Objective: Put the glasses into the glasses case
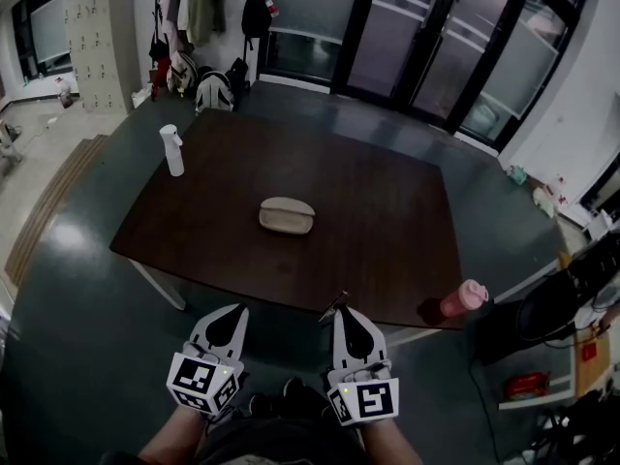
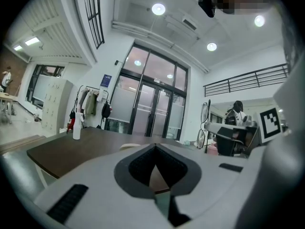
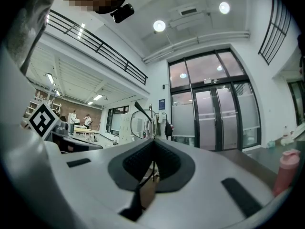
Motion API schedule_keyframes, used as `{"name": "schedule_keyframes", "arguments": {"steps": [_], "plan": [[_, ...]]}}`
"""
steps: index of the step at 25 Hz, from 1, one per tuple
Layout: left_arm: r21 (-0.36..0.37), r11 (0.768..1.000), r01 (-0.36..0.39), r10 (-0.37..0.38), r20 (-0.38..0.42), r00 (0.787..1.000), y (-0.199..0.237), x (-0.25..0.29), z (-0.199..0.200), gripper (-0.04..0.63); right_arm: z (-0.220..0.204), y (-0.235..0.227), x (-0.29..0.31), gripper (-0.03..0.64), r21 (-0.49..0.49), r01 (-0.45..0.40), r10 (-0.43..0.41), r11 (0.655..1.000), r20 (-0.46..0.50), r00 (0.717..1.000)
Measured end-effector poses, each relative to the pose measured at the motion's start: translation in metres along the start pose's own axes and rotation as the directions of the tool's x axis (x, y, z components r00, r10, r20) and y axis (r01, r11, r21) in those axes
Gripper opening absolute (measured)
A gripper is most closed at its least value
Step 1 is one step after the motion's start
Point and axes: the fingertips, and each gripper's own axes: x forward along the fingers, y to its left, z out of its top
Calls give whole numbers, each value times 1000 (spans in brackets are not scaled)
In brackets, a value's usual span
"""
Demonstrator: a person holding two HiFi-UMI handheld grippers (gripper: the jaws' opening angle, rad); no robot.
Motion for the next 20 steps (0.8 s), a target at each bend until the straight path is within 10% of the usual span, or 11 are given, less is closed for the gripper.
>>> {"name": "schedule_keyframes", "arguments": {"steps": [20], "plan": [[9, 998, -70, 70, -65, 995, 52, 129, -1, 3, -50, -63, 134, -12, 20, -102, 103, 995, -62, 993]]}}
